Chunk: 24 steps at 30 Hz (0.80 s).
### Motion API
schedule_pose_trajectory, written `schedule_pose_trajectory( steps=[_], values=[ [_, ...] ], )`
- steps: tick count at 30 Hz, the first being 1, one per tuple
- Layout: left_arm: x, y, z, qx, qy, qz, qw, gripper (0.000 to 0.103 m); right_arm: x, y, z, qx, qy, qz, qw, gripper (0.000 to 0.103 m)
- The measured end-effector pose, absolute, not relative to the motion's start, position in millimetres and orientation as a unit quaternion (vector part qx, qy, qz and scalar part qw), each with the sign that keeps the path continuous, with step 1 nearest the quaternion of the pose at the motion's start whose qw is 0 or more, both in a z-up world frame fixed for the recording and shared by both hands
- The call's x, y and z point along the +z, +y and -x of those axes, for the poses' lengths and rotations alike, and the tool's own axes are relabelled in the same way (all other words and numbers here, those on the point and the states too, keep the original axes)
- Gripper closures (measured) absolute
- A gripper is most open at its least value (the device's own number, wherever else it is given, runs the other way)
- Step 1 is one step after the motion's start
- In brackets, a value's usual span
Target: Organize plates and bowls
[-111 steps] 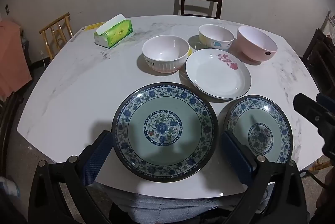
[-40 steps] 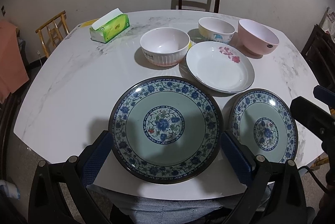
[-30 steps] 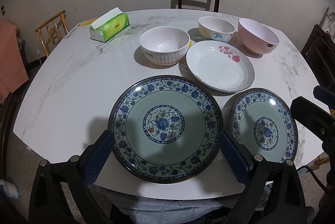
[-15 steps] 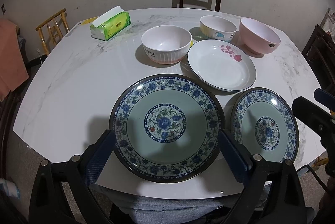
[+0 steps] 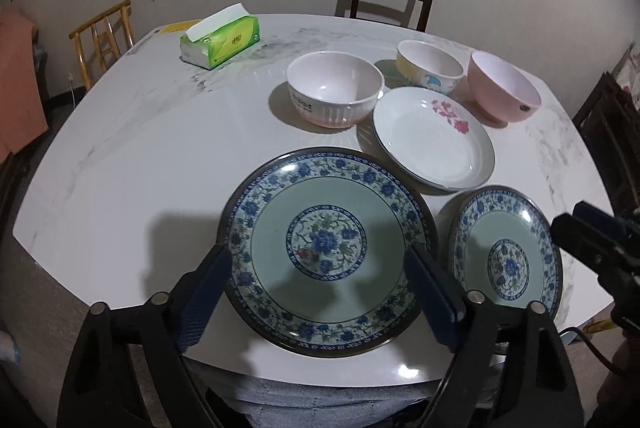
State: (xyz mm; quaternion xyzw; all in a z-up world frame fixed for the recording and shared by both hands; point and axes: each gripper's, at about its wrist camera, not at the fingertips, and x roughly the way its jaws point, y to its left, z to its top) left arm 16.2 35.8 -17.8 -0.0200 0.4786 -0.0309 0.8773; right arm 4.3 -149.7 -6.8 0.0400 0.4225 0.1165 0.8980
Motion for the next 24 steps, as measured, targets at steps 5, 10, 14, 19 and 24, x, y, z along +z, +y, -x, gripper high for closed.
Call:
schedule_pose_trajectory(
  steps=[5,10,14,19,24],
  values=[
    [-19.1,64.6,-25.5,-0.039,0.491,0.071,0.867,0.030,-11.5,-147.7,-13.2,0.154,0.431,-0.057,0.887,0.037],
    [-27.4,93.3,-33.9,-0.047,0.508,0.120,0.852,0.045,-15.5,-142.5,-27.1,0.185,0.447,-0.059,0.873,0.040],
    [-35.8,112.2,-39.5,-0.051,0.520,0.151,0.839,0.055,-28.0,-138.3,-46.2,0.209,0.477,-0.078,0.850,0.059],
    [-48.1,128.7,-45.4,-0.062,0.531,0.186,0.824,0.056,-47.7,-130.9,-69.0,0.220,0.509,-0.088,0.827,0.059],
    [-63.7,142.8,-51.6,-0.070,0.544,0.226,0.805,0.056,-66.2,-124.1,-84.1,0.221,0.534,-0.088,0.811,0.065]
  ],
)
